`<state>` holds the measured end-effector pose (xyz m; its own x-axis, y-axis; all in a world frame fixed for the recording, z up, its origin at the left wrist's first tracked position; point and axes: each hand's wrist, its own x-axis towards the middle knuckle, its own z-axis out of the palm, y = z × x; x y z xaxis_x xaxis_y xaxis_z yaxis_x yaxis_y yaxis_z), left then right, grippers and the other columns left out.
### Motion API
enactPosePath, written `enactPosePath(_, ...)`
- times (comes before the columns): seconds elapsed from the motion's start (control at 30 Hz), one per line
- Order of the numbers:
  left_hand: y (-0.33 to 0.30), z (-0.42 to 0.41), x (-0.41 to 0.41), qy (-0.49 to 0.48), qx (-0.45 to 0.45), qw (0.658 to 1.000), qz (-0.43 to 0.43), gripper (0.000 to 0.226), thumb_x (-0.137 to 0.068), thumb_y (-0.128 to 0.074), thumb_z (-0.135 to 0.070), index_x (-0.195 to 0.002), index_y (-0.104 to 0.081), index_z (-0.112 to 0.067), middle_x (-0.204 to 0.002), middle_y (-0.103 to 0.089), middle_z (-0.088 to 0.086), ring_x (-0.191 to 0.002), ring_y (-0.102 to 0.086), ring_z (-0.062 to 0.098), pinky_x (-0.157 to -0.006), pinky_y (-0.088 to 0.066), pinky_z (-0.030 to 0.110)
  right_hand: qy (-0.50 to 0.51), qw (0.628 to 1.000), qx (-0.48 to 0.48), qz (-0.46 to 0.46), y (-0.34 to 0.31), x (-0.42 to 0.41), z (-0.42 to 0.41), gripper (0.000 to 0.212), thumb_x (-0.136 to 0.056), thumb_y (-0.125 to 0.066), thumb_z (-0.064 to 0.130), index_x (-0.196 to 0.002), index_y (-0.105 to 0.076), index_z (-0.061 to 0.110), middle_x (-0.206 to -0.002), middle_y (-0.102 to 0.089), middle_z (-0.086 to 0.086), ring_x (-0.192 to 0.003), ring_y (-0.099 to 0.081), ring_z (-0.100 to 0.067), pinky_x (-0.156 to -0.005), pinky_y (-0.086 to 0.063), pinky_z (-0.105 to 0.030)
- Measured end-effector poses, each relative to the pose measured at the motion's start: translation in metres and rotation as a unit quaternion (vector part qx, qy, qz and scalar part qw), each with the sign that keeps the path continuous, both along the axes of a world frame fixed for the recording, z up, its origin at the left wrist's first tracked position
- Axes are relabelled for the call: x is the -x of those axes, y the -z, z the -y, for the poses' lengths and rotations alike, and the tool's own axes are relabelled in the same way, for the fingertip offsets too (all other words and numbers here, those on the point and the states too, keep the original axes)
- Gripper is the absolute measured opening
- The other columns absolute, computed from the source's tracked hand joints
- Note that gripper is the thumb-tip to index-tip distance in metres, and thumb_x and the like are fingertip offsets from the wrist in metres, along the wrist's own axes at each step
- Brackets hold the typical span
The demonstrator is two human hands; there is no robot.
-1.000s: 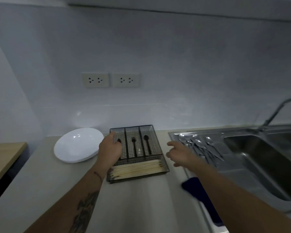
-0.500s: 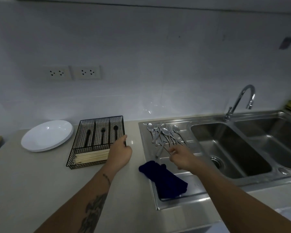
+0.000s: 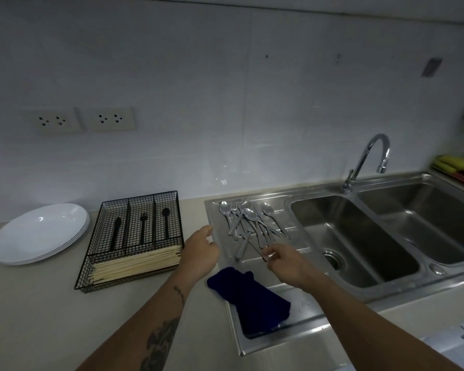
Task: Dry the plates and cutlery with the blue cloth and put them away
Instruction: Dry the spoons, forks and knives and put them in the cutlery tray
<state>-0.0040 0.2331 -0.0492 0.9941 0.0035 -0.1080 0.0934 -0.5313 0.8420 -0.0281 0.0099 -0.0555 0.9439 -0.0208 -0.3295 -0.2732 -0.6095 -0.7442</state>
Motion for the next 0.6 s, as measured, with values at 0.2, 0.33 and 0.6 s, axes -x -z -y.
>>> enactPosePath(0.2, 0.017, 0.009, -0.015, 0.023, -0.022, 0.999, -0.019, 0.046, -0.093, -0.044, -0.005, -0.136, -0.052, -0.018, -0.138, -0.053, 0.002, -0.122, -0.052, 0.017, -0.100, -0.039, 0.026, 0.016, 1.000, 0.011, -0.008, 0.008, -0.018, -0.001, 0.032, -0.089, -0.050, 0.001, -0.113, -0.063, 0.018, -0.098, -0.061, -0.004, -0.074, -0.054, -0.011, -0.058, -0.041, -0.018)
enactPosePath(0.33, 0.027, 0.021, -0.025, 0.032, -0.036, 0.998, -0.027, 0.031, -0.097, -0.043, -0.010, -0.122, -0.054, -0.023, -0.122, -0.054, 0.001, -0.120, -0.054, 0.019, -0.102, -0.042, 0.030, -0.014, 0.999, 0.027, -0.010, 0.012, -0.023, -0.007, 0.033, -0.092, -0.056, 0.002, -0.123, -0.061, 0.012, -0.106, -0.063, -0.008, -0.079, -0.057, -0.010, -0.060, -0.044, -0.010)
enactPosePath(0.6, 0.054, 0.027, -0.032, 0.018, -0.046, 0.996, -0.079, 0.053, -0.095, -0.042, -0.003, -0.147, -0.046, -0.015, -0.143, -0.052, -0.001, -0.130, -0.048, 0.016, -0.109, -0.035, 0.024, -0.257, 0.942, 0.216, 0.033, 0.067, -0.002, -0.043, 0.079, -0.081, -0.067, 0.049, -0.148, -0.030, 0.029, -0.136, -0.043, -0.009, -0.124, -0.041, -0.032, -0.103, -0.043, -0.046)
